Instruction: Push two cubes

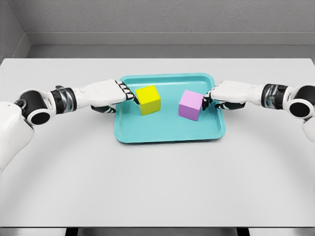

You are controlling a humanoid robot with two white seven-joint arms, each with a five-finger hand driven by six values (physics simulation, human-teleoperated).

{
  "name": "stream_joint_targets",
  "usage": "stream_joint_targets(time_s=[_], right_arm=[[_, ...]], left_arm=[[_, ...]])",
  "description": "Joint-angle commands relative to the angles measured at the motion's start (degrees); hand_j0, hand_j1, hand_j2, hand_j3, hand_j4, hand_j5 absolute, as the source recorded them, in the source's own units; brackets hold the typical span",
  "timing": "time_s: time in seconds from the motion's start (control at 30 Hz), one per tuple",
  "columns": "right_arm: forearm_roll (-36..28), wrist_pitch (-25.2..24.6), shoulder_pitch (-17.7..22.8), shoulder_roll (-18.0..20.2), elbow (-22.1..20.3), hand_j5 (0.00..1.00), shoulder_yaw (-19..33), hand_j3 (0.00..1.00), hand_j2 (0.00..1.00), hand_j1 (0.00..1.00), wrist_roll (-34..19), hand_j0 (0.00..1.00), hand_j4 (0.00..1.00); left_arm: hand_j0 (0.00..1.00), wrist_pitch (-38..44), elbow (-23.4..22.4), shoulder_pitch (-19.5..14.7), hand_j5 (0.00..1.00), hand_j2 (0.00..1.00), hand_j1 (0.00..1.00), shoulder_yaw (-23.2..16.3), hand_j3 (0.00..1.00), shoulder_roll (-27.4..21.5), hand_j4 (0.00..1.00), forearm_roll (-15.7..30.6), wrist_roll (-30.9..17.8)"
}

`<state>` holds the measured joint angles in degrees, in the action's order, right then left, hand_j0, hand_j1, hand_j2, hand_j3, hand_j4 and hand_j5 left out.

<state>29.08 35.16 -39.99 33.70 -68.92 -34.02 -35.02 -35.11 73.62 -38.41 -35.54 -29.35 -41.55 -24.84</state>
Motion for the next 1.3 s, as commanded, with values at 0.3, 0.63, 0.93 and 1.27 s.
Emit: stream_joint_targets(time_s=[0.3, 0.63, 0.93, 1.27], right_arm=[[-0.17, -0.16, -0.26, -3.47, 1.77, 0.55, 0.35, 0.55, 0.55, 0.55, 0.02, 0.55, 0.55], [0.45, -0.16, -1.76, -5.31, 5.11, 0.54, 0.44, 0.54, 0.54, 0.54, 0.02, 0.54, 0.54], [0.54, -0.16, -1.76, -5.31, 5.37, 0.54, 0.53, 0.54, 0.54, 0.54, 0.02, 0.54, 0.54], [0.54, -0.16, -1.76, -5.31, 5.55, 0.54, 0.53, 0.54, 0.54, 0.54, 0.02, 0.54, 0.54]], left_arm=[[0.79, 0.11, -0.41, -0.09, 0.79, 0.79, 0.79, 0.03, 0.79, 0.17, 0.79, 0.33, 0.06], [0.78, 0.11, 0.30, 0.00, 0.78, 0.78, 0.78, 0.03, 0.78, 4.39, 0.78, 0.24, -2.93], [0.78, 0.11, 0.73, -0.09, 0.78, 0.78, 0.78, 0.03, 0.78, 6.41, 0.78, 0.24, -3.72], [0.78, 0.11, 0.65, -0.61, 0.78, 0.78, 0.78, 0.03, 0.78, 7.91, 0.78, -0.02, -4.69]])
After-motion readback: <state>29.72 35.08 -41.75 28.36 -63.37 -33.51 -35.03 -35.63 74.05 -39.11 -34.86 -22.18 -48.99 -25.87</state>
